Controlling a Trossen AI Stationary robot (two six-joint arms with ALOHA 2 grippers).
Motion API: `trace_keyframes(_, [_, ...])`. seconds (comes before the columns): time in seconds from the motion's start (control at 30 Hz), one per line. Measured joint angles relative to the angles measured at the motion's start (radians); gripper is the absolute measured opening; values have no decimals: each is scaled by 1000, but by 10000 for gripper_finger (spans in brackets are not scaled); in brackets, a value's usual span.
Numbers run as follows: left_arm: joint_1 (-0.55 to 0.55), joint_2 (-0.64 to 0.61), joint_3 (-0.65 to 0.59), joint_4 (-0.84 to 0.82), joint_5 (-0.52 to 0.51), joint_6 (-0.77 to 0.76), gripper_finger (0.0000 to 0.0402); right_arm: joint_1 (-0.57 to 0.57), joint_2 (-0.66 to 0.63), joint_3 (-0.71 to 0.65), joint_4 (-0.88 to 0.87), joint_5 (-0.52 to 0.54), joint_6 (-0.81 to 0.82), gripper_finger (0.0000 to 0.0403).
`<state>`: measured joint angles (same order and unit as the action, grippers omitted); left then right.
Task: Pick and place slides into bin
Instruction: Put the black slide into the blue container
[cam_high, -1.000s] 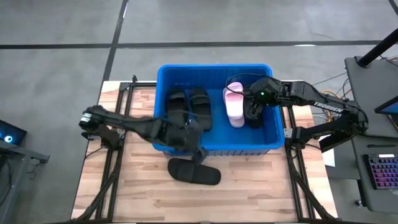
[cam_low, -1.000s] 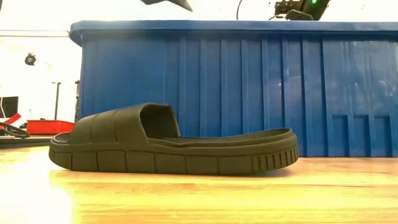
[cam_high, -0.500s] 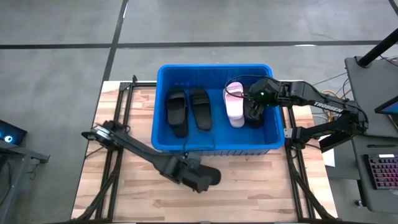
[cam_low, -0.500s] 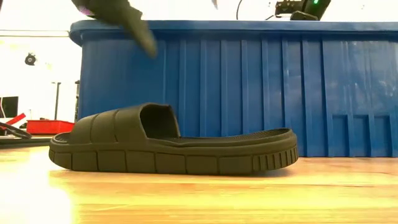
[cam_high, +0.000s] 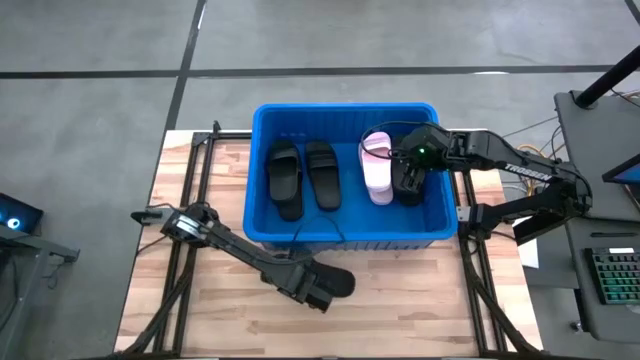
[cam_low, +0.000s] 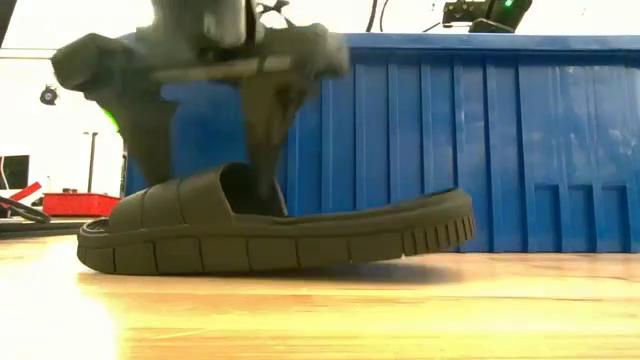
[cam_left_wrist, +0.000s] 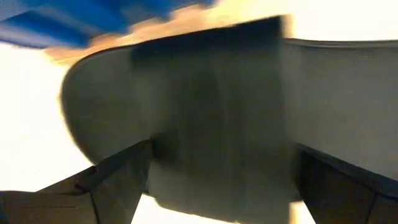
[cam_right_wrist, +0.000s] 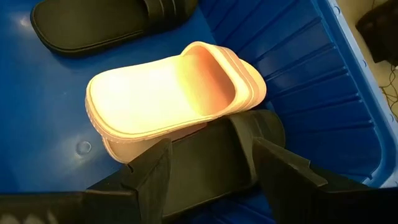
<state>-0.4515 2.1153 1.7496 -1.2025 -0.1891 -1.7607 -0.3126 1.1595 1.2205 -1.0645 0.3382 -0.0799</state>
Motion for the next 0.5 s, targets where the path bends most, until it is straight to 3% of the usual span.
trace_keyframes(0.27, [0,26,-7,-72,40,-112,338,0,0,0,0,0,0,215])
trace_keyframes(0.5, [1,15,-8,-81,58,-42,226,0,0,0,1,0,0,215])
